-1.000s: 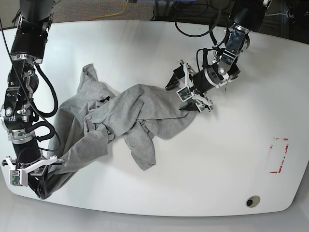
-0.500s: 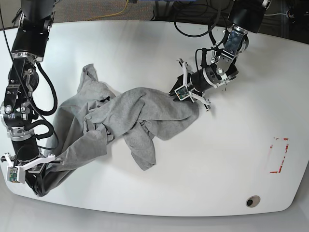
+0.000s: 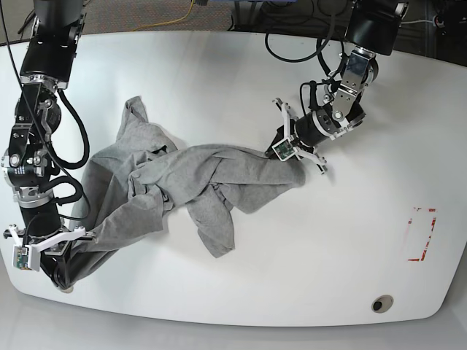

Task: Layout the t-shirt on the table in an organized manner, then fold the t-shirt properly
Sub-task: 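Pull the grasped edge with the left gripper away from the right gripper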

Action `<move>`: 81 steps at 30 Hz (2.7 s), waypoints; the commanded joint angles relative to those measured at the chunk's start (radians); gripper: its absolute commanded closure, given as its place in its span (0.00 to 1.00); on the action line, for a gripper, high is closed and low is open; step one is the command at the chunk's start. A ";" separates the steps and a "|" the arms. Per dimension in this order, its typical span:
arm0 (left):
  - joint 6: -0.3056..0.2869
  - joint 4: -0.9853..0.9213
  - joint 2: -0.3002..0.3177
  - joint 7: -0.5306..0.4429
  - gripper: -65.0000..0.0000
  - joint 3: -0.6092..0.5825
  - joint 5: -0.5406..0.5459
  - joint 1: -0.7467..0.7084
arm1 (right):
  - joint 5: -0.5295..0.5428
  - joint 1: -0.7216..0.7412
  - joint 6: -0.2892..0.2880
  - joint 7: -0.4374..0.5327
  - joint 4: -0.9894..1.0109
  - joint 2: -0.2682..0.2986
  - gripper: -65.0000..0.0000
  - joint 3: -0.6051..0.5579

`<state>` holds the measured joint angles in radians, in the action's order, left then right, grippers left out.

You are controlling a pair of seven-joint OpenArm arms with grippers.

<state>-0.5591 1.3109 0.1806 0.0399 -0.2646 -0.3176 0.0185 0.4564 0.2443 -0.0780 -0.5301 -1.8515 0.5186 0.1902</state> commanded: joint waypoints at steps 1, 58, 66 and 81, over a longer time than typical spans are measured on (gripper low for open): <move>0.000 0.031 -0.013 0.064 1.00 0.047 -0.047 -0.005 | 0.003 0.025 0.004 0.037 -0.037 0.019 1.00 0.010; 0.000 0.467 0.052 0.180 1.00 0.317 -0.056 0.456 | 0.002 0.146 0.004 0.035 0.037 0.061 1.00 0.101; 0.000 0.468 0.087 0.180 1.00 0.313 -0.058 0.516 | 0.002 0.232 0.004 -0.011 0.037 0.062 1.00 0.079; 0.000 0.474 0.132 0.180 1.00 0.317 -0.056 0.536 | 0.009 0.258 0.004 -0.018 0.031 0.122 1.00 0.078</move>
<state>-0.5789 1.7630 0.3027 0.2394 0.0460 -0.3809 0.5266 0.4538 0.4778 -0.0715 -0.5880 -1.7996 0.6128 0.2607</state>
